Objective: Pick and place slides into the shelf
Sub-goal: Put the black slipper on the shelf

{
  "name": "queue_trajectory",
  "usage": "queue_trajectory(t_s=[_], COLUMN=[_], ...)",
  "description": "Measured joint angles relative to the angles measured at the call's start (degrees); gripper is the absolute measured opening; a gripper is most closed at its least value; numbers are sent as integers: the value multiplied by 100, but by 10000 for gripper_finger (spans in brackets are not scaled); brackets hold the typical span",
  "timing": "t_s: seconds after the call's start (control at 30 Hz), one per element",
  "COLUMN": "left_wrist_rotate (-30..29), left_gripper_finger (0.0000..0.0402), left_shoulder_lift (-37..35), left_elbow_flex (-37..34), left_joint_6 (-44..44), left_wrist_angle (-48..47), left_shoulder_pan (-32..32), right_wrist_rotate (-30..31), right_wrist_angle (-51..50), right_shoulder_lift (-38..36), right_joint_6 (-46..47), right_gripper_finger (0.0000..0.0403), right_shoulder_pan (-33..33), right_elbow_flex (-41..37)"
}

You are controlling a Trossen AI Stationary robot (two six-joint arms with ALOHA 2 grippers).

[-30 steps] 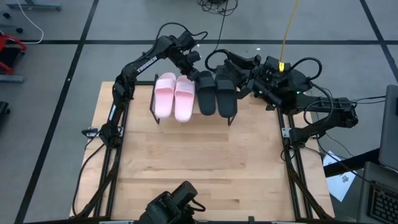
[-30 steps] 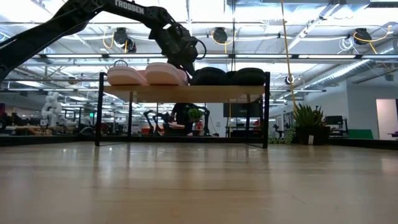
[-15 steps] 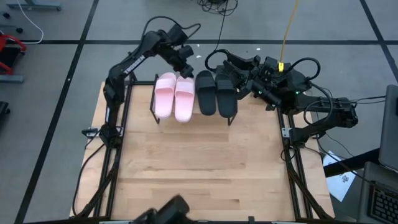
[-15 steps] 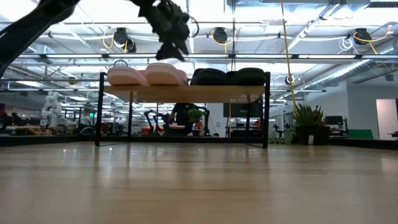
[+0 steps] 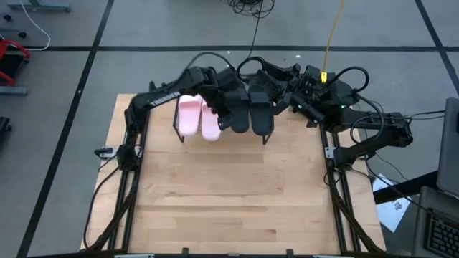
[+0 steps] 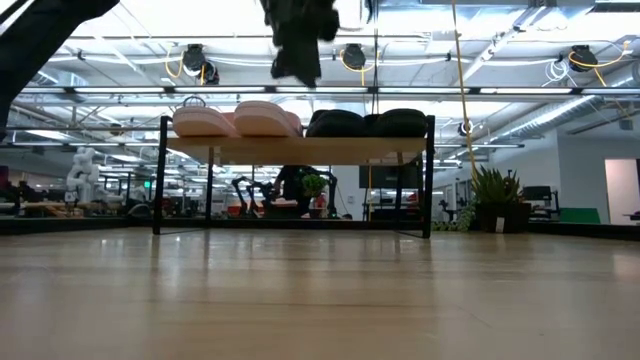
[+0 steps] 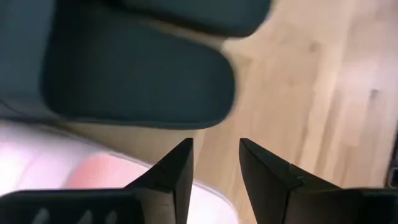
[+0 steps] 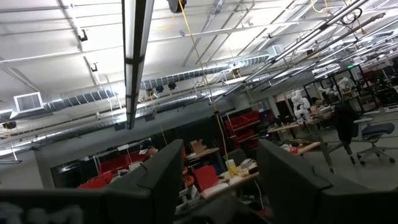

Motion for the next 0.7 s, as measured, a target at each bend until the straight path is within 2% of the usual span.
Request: queue_trajectory(t_s=[0.27,0.53,0.7], left_wrist_rotate=[-7,-3,-175], left_gripper_finger=[129,129,129], left_shoulder_lift=[8,-65,-469], left_elbow_flex=[-1203,-1292,-1292], left_joint_6=[-558,-869,-1028], left_wrist_angle=[801,1099,1078], left_shoulder_pan=[0,-73,-67], right_wrist_rotate=[0,0,0], right_wrist_angle=[39,41,28], right_shoulder_lift=[-120,-284,-345], right_joint_6=[-361,-701,-737], right_gripper_finger=[194,194,194], right_shoulder_pan=[0,0,0], right_elbow_flex=[2,2,2])
